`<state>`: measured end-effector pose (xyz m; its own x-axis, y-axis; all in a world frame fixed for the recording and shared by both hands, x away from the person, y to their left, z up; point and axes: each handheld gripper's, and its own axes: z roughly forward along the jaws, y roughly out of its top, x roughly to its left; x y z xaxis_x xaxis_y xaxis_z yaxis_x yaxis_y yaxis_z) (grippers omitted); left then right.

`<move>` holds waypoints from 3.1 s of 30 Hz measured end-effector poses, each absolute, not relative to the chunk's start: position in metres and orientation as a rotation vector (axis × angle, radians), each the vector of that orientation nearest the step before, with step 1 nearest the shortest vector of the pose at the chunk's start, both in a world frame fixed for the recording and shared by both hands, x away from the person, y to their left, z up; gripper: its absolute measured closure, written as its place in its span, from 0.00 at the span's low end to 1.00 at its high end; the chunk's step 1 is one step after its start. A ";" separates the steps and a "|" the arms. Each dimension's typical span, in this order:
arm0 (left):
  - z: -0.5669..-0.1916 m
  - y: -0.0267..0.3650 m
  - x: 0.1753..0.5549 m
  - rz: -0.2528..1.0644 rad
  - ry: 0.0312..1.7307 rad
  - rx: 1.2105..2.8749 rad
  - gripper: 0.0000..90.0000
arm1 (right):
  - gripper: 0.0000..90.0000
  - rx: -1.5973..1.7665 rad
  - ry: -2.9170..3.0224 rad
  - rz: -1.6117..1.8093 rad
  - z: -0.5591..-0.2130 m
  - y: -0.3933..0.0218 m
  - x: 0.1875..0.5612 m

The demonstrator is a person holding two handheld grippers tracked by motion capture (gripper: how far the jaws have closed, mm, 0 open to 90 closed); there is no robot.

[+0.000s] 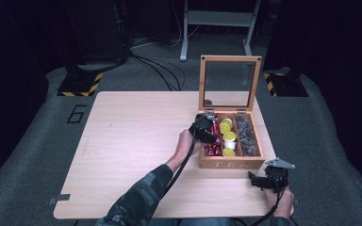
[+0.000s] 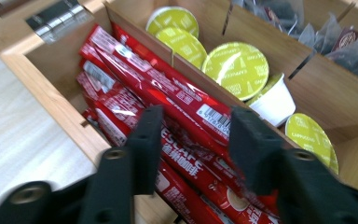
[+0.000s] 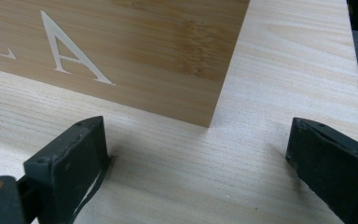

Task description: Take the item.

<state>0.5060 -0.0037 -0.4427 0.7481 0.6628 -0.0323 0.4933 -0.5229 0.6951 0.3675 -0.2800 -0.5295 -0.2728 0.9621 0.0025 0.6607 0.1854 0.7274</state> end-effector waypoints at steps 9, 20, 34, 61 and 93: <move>-0.444 -0.007 0.509 0.297 0.915 2.272 0.82 | 0.06 1.520 2.000 0.870 -0.530 -0.280 0.368; -0.444 -0.007 0.505 0.323 0.932 2.233 0.94 | 0.06 1.512 2.001 0.871 -0.530 -0.281 0.368; -0.424 0.004 0.494 0.330 0.878 2.147 0.95 | 0.07 1.518 1.993 0.871 -0.530 -0.281 0.367; -0.393 0.051 0.471 0.351 0.807 2.035 0.95 | 0.07 1.527 1.989 0.865 -0.529 -0.281 0.367; -0.390 0.138 0.468 0.429 0.911 1.953 0.95 | 0.00 1.532 2.010 0.853 -0.530 -0.281 0.368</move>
<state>0.4678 0.1384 -0.3904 0.6670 0.7426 -0.0605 0.4266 -0.3140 0.8482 0.3676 -0.2807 -0.5301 -0.2661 0.9639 0.0026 0.6716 0.1835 0.7178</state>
